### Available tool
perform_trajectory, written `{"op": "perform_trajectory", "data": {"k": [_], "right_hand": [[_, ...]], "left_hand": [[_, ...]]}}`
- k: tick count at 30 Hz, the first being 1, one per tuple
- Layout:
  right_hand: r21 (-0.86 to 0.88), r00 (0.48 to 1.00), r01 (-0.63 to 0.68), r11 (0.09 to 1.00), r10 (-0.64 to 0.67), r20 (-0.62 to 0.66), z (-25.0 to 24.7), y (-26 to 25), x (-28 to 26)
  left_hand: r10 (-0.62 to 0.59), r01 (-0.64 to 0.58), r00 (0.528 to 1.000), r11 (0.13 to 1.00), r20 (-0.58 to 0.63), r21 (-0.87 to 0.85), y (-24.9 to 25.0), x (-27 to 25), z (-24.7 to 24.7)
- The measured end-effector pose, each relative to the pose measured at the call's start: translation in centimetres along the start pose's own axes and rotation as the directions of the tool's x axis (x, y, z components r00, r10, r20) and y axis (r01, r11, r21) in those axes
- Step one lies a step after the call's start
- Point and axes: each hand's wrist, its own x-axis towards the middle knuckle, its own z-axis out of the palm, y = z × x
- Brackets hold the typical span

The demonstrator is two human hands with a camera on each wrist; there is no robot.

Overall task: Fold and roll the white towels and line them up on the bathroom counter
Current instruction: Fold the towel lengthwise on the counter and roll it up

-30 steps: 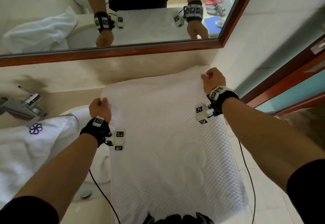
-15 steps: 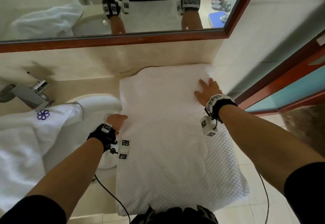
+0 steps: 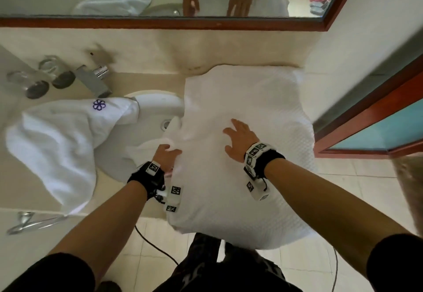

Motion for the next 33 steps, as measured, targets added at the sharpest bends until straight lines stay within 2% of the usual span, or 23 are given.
{"op": "perform_trajectory", "data": {"k": [2, 5, 8, 10, 12, 15, 17, 21, 24, 26, 29, 33], "right_hand": [[-0.026, 0.994, 0.066, 0.998, -0.063, 0.092, 1.4, -1.8, -0.7], [-0.013, 0.978, 0.148, 0.989, -0.145, 0.148, 2.4, -4.2, -2.2], [0.056, 0.946, 0.222, 0.974, -0.229, 0.231, 4.4, -6.3, -4.7], [0.103, 0.924, 0.230, 0.968, -0.250, 0.289, 6.2, -7.3, -6.6], [0.140, 0.914, 0.198, 0.970, -0.234, 0.331, 7.4, -7.9, -7.8], [0.175, 0.920, 0.123, 0.977, -0.178, 0.349, 8.0, -8.5, -8.7], [0.177, 0.920, 0.072, 0.982, -0.134, 0.369, 7.8, -9.0, -8.8], [0.167, 0.917, 0.025, 0.986, -0.089, 0.389, 7.3, -9.9, -9.3], [0.136, 0.925, -0.001, 0.991, -0.051, 0.377, 7.4, -10.7, -10.0], [0.111, 0.928, -0.015, 0.994, -0.027, 0.372, 7.4, -11.4, -10.4], [0.101, 0.942, -0.065, 0.993, 0.027, 0.336, 7.3, -12.5, -11.3], [0.044, 0.951, -0.066, 0.997, 0.049, 0.305, 8.6, -14.7, -13.1]], "left_hand": [[0.023, -0.022, 1.000, 1.000, -0.019, 0.011, -2.0, -2.4, -0.5], [0.063, -0.060, 0.997, 0.996, -0.039, 0.060, -4.6, -5.8, -0.8], [0.088, -0.084, 0.996, 0.985, -0.018, 0.152, -7.8, -8.4, -0.7], [0.099, -0.092, 0.994, 0.984, -0.042, 0.155, -10.1, -9.8, -0.5], [0.086, -0.080, 0.995, 0.991, -0.052, 0.106, -12.0, -11.0, -0.5], [0.027, -0.030, 0.999, 0.997, 0.032, 0.071, -14.6, -12.7, -0.8], [-0.017, 0.004, 0.996, 0.990, 0.091, 0.142, -15.8, -13.8, -0.8], [-0.047, -0.024, 0.982, 0.930, 0.182, 0.367, -18.4, -14.5, -0.9], [-0.070, -0.038, 0.972, 0.893, 0.224, 0.448, -19.3, -15.7, -0.7], [-0.059, -0.035, 0.976, 0.908, 0.211, 0.418, -20.0, -16.2, -0.8], [-0.060, 0.005, 0.976, 0.968, 0.210, 0.251, -20.5, -17.6, -1.0], [0.041, -0.089, 0.964, 0.981, 0.263, 0.175, -19.6, -19.7, -0.8]]}}
